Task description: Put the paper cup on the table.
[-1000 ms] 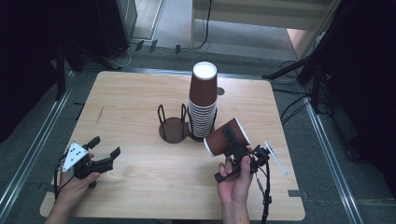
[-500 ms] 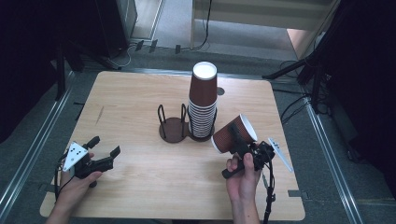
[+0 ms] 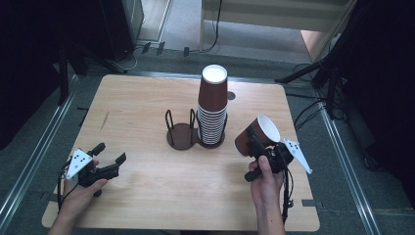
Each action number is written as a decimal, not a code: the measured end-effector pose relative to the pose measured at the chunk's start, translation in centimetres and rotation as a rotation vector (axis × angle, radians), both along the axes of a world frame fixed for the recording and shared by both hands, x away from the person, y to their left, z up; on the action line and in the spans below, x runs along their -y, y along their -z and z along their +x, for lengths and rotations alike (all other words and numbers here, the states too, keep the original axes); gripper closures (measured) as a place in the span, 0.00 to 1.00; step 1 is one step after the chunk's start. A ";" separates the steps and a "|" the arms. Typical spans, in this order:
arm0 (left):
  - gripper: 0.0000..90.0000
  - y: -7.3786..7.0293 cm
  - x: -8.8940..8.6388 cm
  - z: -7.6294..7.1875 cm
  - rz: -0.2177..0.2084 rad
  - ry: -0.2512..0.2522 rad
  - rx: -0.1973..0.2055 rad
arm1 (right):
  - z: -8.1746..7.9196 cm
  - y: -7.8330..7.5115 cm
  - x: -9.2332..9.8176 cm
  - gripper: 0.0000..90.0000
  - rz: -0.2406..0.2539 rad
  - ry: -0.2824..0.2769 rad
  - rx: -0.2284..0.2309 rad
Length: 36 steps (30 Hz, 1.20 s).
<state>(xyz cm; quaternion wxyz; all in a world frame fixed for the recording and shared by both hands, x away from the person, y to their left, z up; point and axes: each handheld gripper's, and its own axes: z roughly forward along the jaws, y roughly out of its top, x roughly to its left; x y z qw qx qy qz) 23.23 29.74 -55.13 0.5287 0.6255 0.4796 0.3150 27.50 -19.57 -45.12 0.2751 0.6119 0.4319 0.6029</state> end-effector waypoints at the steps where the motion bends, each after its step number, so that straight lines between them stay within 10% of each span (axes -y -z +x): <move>1: 0.15 0.0 0.0 0.0 0.001 0.000 0.001 | 0.1 0.1 0.0 0.13 -0.014 0.005 0.001; 13: 0.11 0.0 -0.1 -0.1 -0.010 0.017 -0.001 | 1.5 1.0 0.7 0.13 -0.098 0.043 0.025; 24: 0.03 0.0 -0.2 -0.1 -0.024 0.002 -0.009 | 3.0 2.3 0.1 0.13 -0.316 0.118 0.099; 36: 0.03 0.0 -0.2 0.1 -0.022 -0.025 -0.030 | 4.8 4.0 0.7 0.13 -0.442 0.163 0.128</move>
